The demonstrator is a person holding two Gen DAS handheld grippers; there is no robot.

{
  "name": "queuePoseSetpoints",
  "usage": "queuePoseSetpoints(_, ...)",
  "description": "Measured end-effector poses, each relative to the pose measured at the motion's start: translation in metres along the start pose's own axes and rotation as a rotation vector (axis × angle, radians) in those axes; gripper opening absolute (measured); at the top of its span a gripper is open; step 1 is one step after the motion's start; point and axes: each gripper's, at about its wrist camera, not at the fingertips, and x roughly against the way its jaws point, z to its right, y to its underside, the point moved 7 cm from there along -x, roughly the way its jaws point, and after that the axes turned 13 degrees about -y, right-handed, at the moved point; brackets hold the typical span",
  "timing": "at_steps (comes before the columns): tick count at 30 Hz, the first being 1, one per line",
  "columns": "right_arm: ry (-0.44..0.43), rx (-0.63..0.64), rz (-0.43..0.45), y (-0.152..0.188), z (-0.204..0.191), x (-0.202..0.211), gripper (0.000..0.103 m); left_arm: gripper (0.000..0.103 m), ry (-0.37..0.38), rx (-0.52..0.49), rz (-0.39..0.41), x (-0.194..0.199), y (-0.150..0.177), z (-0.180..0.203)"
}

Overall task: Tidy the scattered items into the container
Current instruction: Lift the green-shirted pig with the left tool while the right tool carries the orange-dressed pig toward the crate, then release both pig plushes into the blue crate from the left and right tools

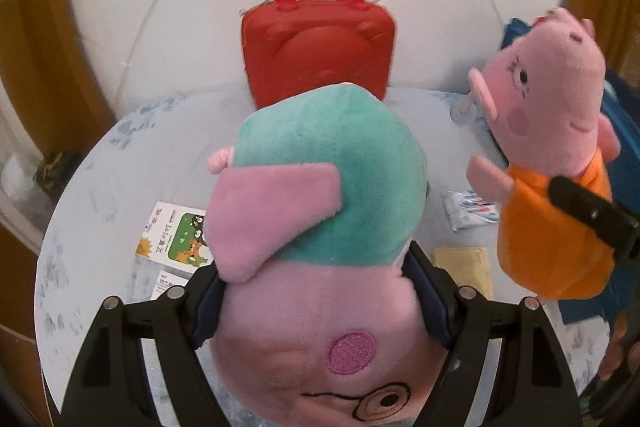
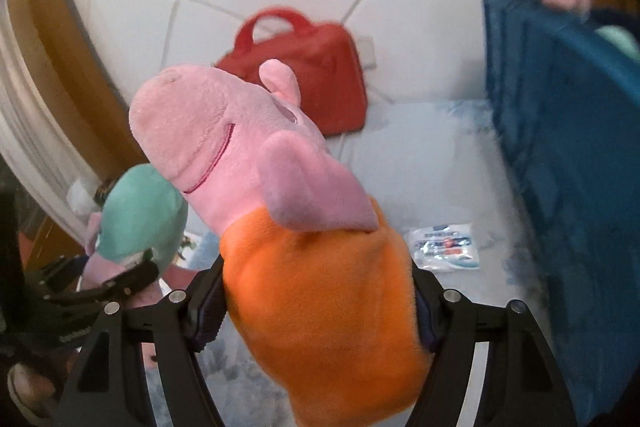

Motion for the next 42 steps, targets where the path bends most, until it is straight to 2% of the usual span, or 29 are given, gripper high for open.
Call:
queuePoseSetpoints(6, 0.037, -0.015, 0.107, -0.008, -0.021, 0.064, 0.074, 0.080, 0.086, -0.058, 0.083, 0.047, -0.017, 0.022)
queuePoseSetpoints(11, 0.060, -0.022, 0.212, -0.023, -0.017, 0.129, 0.074, 0.080, 0.152, -0.096, 0.174, 0.095, -0.045, 0.067)
queuePoseSetpoints(17, 0.156, 0.007, 0.364, -0.059, 0.029, 0.243, 0.074, 0.080, 0.278, -0.131, 0.299, 0.170, -0.086, 0.164)
queuePoseSetpoints(21, 0.253, -0.001, 0.423, -0.067, 0.097, 0.319, 0.074, 0.080, 0.359, -0.147, 0.339, 0.213, -0.100, 0.262)
queuePoseSetpoints(24, 0.319, -0.027, 0.428, -0.067, 0.152, 0.363, 0.074, 0.080, 0.408, -0.181, 0.328, 0.232, -0.100, 0.335)
queuePoseSetpoints(28, 0.460, -0.041, 0.381, -0.058, 0.233, 0.404, 0.074, 0.080, 0.459, -0.232, 0.283, 0.242, -0.090, 0.428)
queuePoseSetpoints(31, 0.493, -0.100, 0.345, -0.045, 0.286, 0.411, 0.074, 0.080, 0.429, -0.296, 0.235, 0.234, -0.074, 0.476)
queuePoseSetpoints(34, 0.496, -0.169, 0.291, -0.030, 0.330, 0.407, 0.074, 0.080, 0.361, -0.347, 0.190, 0.217, -0.058, 0.508)
queuePoseSetpoints(36, 0.491, -0.201, 0.246, -0.019, 0.352, 0.393, 0.075, 0.082, 0.314, -0.368, 0.188, 0.205, -0.049, 0.514)
queuePoseSetpoints(38, 0.490, -0.231, 0.206, -0.002, 0.359, 0.392, 0.077, 0.090, 0.275, -0.381, 0.192, 0.199, -0.042, 0.518)
queuePoseSetpoints(42, 0.476, -0.271, 0.154, 0.022, 0.366, 0.379, 0.078, 0.098, 0.253, -0.369, 0.192, 0.201, -0.034, 0.522)
